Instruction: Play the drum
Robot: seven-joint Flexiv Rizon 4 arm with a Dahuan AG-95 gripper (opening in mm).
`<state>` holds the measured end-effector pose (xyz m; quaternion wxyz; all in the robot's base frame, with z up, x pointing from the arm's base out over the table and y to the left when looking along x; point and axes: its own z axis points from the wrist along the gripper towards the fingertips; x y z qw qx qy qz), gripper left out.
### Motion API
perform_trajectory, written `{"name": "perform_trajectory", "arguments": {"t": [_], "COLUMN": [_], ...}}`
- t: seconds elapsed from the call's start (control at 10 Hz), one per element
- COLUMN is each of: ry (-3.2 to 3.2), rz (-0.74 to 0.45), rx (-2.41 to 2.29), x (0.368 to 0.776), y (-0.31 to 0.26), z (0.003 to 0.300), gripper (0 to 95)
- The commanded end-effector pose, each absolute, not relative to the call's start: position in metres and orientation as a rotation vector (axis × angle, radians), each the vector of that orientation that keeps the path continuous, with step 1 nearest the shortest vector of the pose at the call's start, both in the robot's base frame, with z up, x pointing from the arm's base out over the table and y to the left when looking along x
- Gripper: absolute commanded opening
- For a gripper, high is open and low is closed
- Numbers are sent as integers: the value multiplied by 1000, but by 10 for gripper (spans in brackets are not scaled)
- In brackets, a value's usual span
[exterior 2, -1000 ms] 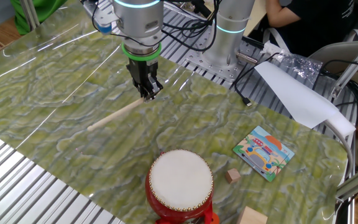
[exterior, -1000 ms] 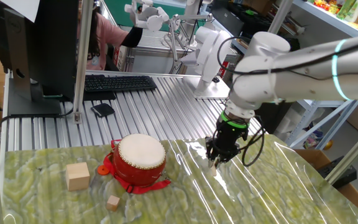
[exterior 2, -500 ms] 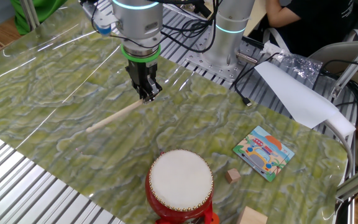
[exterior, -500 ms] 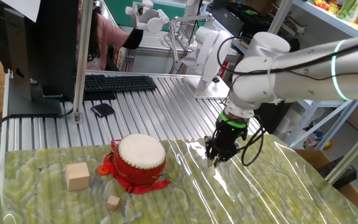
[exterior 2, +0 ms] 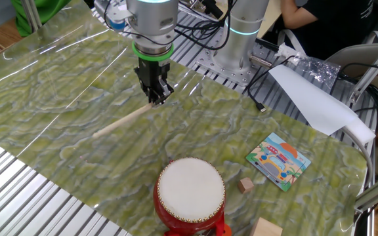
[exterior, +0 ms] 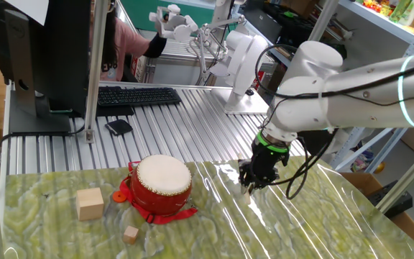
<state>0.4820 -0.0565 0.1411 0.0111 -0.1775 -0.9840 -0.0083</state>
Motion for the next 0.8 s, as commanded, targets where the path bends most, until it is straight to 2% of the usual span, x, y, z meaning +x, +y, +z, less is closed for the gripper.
{"name": "perform_trajectory", "arguments": {"t": [0.1,0.8], "ry": [-3046,-3044], "rz": [-17,-18], "rx": [-576,-597], "x": [482,482], "y": [-56,-56], "z": [141,141], "gripper": [0,0]}}
